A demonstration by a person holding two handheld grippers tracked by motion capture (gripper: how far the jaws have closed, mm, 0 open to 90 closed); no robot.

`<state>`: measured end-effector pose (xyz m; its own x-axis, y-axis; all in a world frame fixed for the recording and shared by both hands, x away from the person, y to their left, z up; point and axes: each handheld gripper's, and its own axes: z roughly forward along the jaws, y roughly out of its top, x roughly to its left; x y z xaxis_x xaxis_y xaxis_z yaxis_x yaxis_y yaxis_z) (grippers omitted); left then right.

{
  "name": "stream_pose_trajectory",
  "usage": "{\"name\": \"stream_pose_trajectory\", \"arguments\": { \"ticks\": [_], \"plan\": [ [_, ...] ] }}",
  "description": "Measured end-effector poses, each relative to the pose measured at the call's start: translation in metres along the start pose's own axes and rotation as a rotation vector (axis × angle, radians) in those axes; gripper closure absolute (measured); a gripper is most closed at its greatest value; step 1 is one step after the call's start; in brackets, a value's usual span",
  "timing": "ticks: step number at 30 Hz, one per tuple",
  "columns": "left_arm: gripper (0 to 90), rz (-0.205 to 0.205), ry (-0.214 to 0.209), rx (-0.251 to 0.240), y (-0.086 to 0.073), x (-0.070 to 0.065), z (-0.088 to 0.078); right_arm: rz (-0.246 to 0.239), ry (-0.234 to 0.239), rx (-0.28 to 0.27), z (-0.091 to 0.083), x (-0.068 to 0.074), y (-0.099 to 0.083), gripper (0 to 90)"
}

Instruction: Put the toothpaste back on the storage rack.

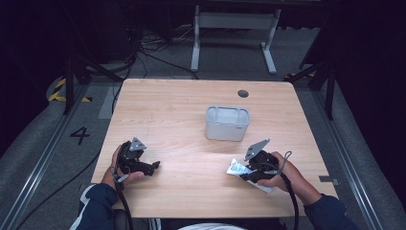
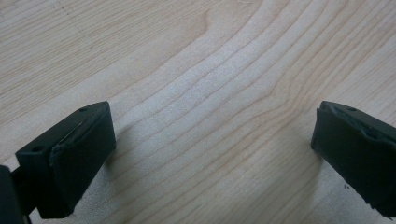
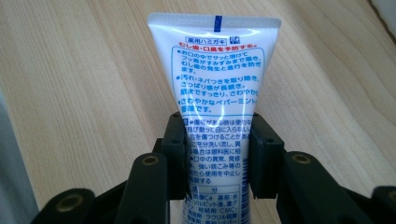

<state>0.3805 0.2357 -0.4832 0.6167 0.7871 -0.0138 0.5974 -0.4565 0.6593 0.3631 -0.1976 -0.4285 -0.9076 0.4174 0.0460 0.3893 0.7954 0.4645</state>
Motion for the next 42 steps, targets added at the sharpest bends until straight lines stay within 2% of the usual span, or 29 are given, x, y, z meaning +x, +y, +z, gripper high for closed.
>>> {"name": "stream_pose_trajectory", "arguments": {
  "ticks": [17,27,39,42],
  "plan": [
    [0.2,0.0,0.0,0.0,0.0,0.0,0.0,0.001,-0.01,-0.097,-0.023,-0.001,-0.004,66.3],
    [0.2,0.0,0.0,0.0,0.0,0.0,0.0,0.004,-0.022,-0.176,-0.041,-0.003,-0.004,66.3],
    [0.2,0.0,0.0,0.0,0.0,0.0,0.0,0.008,-0.023,-0.251,-0.053,-0.007,0.006,66.3],
    [0.2,0.001,0.0,0.0,0.0,0.0,0.0,-0.004,-0.03,-0.271,-0.055,-0.007,0.011,66.1]
  ]
}}
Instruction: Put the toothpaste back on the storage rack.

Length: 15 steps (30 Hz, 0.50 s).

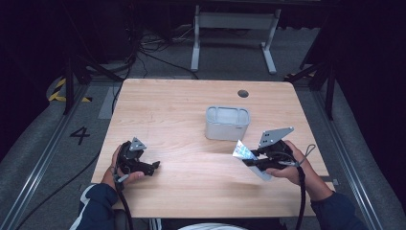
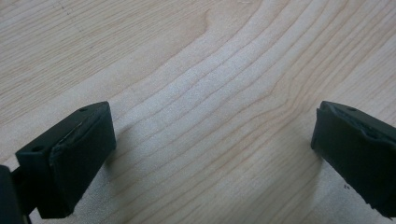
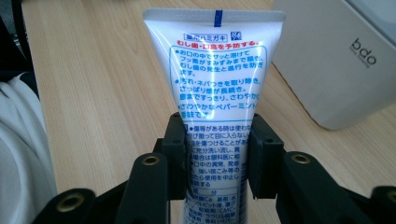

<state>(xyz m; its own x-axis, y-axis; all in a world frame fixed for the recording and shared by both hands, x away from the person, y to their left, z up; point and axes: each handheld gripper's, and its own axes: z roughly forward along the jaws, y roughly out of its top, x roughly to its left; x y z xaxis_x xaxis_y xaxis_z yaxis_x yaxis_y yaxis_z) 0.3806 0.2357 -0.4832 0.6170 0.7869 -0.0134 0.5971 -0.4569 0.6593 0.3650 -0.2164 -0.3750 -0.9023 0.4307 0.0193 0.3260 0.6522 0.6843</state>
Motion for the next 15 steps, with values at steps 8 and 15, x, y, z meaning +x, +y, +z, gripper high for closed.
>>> {"name": "stream_pose_trajectory", "arguments": {
  "ticks": [8,15],
  "plan": [
    [0.2,0.0,0.001,0.0,0.0,0.0,0.0,-0.004,-0.019,-0.047,0.002,-0.001,0.011,65.9],
    [0.2,-0.001,0.0,0.0,0.0,0.0,0.0,-0.014,-0.026,-0.08,0.0,-0.001,0.019,65.9]
  ]
}}
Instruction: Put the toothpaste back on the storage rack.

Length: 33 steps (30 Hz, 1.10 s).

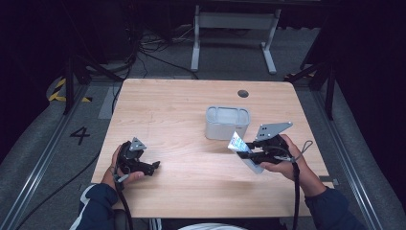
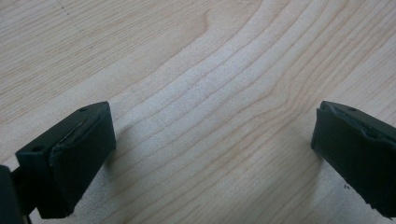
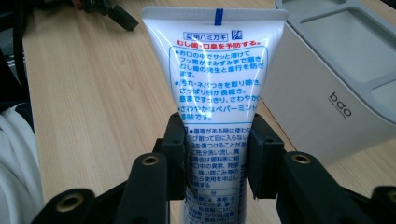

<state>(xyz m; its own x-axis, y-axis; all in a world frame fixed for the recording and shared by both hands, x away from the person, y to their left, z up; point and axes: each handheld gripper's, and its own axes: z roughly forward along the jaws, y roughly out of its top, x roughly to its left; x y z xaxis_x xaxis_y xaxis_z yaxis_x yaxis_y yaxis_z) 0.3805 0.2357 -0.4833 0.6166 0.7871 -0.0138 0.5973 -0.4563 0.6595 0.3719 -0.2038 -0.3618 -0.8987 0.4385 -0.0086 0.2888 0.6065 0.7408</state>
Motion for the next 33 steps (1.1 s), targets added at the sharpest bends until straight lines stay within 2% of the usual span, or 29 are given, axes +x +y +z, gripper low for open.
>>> {"name": "stream_pose_trajectory", "arguments": {
  "ticks": [8,12,22,31,33],
  "plan": [
    [0.2,0.0,0.001,0.0,0.0,0.0,0.0,-0.018,-0.012,-0.011,0.005,-0.005,0.008,65.8],
    [0.2,0.0,0.0,0.0,0.0,0.0,0.0,-0.031,-0.013,-0.036,0.006,-0.009,0.013,65.8],
    [0.2,-0.001,0.001,0.001,0.0,0.0,0.0,-0.06,-0.002,-0.067,0.01,-0.008,0.026,65.8],
    [0.2,0.0,0.0,0.0,0.0,0.0,0.0,-0.063,0.0,-0.115,0.006,-0.008,0.036,65.8],
    [0.2,0.0,0.0,0.0,0.0,0.0,0.0,-0.053,0.014,-0.128,0.005,-0.009,0.038,65.8]
  ]
}}
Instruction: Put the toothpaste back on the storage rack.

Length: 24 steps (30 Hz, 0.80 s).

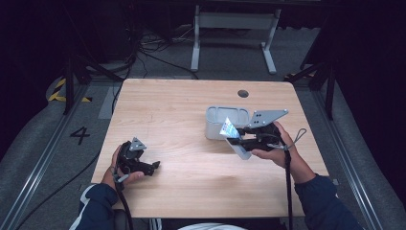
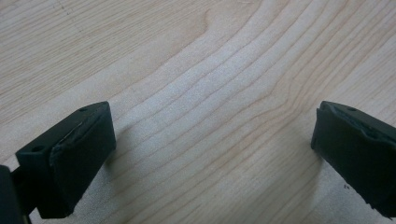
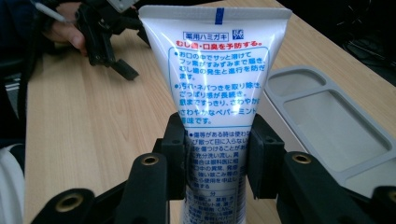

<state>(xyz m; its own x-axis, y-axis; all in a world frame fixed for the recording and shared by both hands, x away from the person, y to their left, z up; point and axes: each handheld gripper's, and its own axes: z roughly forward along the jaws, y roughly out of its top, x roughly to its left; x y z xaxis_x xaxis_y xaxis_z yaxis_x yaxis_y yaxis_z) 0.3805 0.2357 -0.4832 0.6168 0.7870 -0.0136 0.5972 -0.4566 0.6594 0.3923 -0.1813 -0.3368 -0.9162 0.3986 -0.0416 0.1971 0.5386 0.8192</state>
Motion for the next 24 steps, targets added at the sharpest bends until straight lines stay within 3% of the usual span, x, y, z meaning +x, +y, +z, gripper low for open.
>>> {"name": "stream_pose_trajectory", "arguments": {
  "ticks": [15,24],
  "plan": [
    [0.2,0.0,0.0,0.0,0.0,0.0,0.0,-0.022,-0.033,-0.035,-0.001,-0.007,0.017,65.5],
    [0.2,0.0,0.0,0.0,0.0,0.0,0.0,-0.008,-0.061,-0.073,-0.005,-0.021,0.028,65.5]
  ]
}}
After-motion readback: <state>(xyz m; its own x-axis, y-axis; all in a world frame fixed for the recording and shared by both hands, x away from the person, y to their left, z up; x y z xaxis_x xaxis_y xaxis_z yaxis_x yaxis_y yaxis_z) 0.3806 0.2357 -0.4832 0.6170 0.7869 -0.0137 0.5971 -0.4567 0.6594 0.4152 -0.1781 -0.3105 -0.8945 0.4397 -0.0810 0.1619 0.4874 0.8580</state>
